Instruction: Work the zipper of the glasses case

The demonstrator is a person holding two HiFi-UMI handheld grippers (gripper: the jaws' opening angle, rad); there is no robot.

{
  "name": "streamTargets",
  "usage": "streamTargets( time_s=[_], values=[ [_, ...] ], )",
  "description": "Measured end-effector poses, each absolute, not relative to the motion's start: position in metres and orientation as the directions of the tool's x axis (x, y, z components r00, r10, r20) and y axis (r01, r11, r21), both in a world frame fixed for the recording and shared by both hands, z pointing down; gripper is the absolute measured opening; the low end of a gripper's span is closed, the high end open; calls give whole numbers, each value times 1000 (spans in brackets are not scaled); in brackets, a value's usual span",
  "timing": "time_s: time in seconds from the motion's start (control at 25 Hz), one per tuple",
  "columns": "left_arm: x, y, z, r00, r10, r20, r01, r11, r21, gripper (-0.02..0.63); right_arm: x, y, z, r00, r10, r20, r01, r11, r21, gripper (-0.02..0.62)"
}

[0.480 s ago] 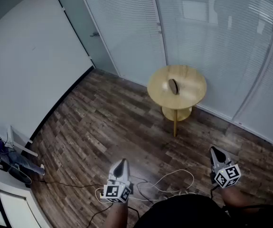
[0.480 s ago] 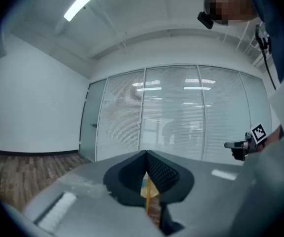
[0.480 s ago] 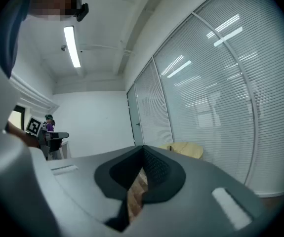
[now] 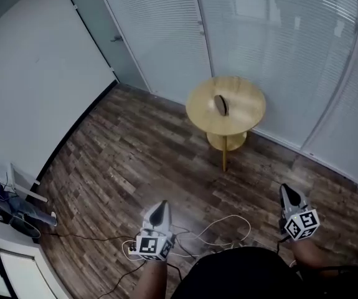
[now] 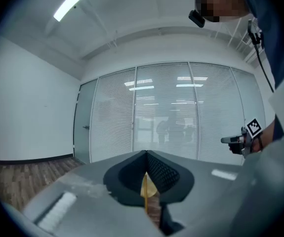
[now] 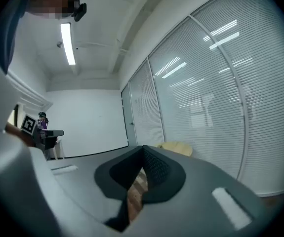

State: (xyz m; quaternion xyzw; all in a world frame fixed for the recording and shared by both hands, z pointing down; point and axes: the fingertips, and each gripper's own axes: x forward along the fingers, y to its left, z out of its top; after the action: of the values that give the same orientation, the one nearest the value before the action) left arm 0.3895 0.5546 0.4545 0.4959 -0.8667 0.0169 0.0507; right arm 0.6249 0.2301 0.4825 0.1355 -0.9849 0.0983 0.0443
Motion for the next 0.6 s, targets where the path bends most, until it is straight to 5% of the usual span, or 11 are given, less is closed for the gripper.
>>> streamTargets(
  time_s=[0.6],
  values=[
    [351, 482, 452, -470, -876, 106, -869, 481, 119, 2, 601, 156, 531, -923, -334, 191, -367, 914, -175, 5]
  ],
)
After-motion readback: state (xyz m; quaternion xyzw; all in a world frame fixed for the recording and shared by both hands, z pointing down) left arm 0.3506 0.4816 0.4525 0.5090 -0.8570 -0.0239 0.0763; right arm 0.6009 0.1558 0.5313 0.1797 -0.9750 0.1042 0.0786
